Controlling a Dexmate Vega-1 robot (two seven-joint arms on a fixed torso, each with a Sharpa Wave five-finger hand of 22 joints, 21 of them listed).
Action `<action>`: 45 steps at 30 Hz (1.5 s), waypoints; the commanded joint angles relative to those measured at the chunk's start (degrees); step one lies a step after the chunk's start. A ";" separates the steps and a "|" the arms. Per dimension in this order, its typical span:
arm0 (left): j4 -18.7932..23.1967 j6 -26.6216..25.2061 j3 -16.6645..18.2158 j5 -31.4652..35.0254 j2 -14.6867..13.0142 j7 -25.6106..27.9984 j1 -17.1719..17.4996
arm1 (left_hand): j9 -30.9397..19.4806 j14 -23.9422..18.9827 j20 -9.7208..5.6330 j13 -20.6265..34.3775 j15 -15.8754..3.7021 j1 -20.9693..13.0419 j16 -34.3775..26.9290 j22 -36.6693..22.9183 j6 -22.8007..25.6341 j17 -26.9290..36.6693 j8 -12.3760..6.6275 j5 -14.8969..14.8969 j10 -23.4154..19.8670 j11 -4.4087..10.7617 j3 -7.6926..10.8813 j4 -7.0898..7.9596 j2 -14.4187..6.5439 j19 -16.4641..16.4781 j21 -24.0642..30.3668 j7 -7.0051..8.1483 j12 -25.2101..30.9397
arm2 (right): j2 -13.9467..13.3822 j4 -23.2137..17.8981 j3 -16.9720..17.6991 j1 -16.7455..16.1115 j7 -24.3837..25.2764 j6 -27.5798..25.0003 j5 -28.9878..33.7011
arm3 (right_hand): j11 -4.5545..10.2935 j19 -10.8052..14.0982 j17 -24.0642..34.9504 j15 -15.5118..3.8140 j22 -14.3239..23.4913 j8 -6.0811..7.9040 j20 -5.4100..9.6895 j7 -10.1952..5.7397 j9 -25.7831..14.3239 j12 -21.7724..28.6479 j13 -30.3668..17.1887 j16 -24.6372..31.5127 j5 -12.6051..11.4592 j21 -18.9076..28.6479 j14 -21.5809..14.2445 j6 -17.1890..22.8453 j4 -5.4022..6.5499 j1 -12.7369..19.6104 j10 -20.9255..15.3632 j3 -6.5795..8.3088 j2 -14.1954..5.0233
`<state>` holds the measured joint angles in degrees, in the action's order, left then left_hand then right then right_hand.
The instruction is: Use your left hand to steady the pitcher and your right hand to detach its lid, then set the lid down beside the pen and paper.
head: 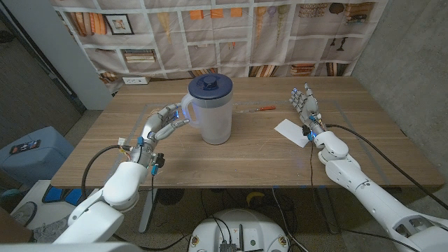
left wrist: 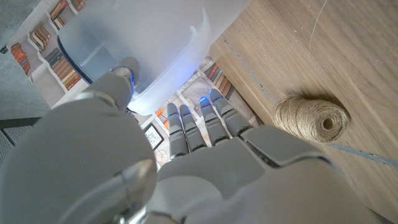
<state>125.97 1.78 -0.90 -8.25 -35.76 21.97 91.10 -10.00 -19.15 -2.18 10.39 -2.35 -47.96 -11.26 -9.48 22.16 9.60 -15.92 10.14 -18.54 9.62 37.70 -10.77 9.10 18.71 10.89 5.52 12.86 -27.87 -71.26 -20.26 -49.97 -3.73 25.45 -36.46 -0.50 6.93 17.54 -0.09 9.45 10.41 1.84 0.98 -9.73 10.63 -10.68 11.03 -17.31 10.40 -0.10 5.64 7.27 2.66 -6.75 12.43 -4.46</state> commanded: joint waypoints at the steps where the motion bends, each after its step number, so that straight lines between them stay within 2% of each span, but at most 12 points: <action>1: -1.63 1.12 -3.40 2.91 2.12 4.76 -1.58 | -0.28 -0.97 -2.06 0.16 -9.13 -1.16 -0.40 -0.15 0.76 0.06 -0.22 -0.24 -0.94 0.25 -0.60 0.13 0.16 0.82 0.43 0.14 0.20 | 0.68 2.63 -0.18 1.11 -1.78 1.31 -0.38 | 0.04 -0.05 -0.02 0.43 0.16 0.37 -0.37 -0.12 -0.18 0.27 -0.06 0.28 -0.30 0.23 -0.10 0.34 0.02 -0.08 0.09 0.42 -0.97; 16: -3.49 0.65 -6.24 2.80 2.28 6.13 -4.16 | -0.24 -2.36 -1.97 0.12 -9.06 -2.19 -0.33 -0.15 0.75 0.04 0.30 -0.31 -1.91 0.25 -1.75 0.24 0.26 1.24 0.33 0.01 0.00 | 0.47 2.24 0.09 0.52 -2.01 1.71 -0.71 | 0.18 -0.05 -0.29 0.43 0.16 0.36 -1.09 -0.47 -0.15 0.23 -0.05 0.37 -0.39 0.28 -0.07 0.57 0.08 -0.20 0.26 0.36 -0.96; 31: -4.30 0.05 -7.64 3.33 2.57 8.51 -5.48 | -0.25 -6.32 -2.39 0.08 -9.48 -5.20 -0.43 -0.24 5.22 0.10 0.18 0.13 -6.11 0.39 -3.84 0.59 -1.43 3.59 0.61 -0.55 0.19 | 0.39 2.53 0.30 0.58 -3.00 1.80 -1.40 | 0.19 0.00 -0.62 0.58 0.18 0.39 -1.70 -0.77 -0.14 0.29 -0.05 0.48 -0.51 0.34 -0.07 0.97 0.19 -0.35 0.20 0.29 -0.96; 40: -5.02 0.03 -9.07 4.00 3.37 10.19 -6.55 | -0.24 -9.20 -3.22 0.06 -9.62 -7.15 -0.51 -0.28 8.45 0.16 0.35 0.18 -9.57 0.36 -5.57 0.74 -2.37 5.48 0.84 -0.69 0.40 | 0.31 2.58 0.56 0.47 -3.25 2.05 -1.68 | 0.16 0.07 -0.76 0.58 0.18 0.35 -1.93 -0.77 -0.14 0.34 -0.05 0.56 -0.56 0.38 -0.14 1.05 0.25 -0.44 0.11 0.24 -0.95; 45: -5.23 -0.05 -9.53 4.54 3.62 11.14 -6.94 | -0.24 -12.01 -4.96 0.02 -9.47 -8.22 -0.85 -0.36 9.30 0.23 1.15 0.17 -12.04 0.03 -7.03 0.90 -2.98 7.29 1.16 -1.13 0.51 | 0.36 2.86 0.57 0.59 -3.53 2.11 -1.80 | 0.15 0.07 -0.83 0.50 0.19 0.37 -2.04 -0.82 -0.14 0.32 -0.05 0.58 -0.59 0.38 -0.14 1.18 0.29 -0.50 0.15 0.22 -0.95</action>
<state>121.44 1.96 -9.03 -4.58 -32.81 31.23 85.28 -9.99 -29.87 -2.67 10.40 -2.77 -55.44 -11.75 -9.69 30.85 9.61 -15.07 10.14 -29.43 9.78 31.15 -9.95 6.40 25.14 11.66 4.58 12.86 -27.45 -68.72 -19.86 -49.42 -6.73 27.30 -37.91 -0.50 6.73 16.75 -0.09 9.45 10.62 -0.02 0.18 -9.73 10.63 -10.69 11.26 -17.64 10.39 -0.10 6.44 7.27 2.12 -6.75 12.43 -5.00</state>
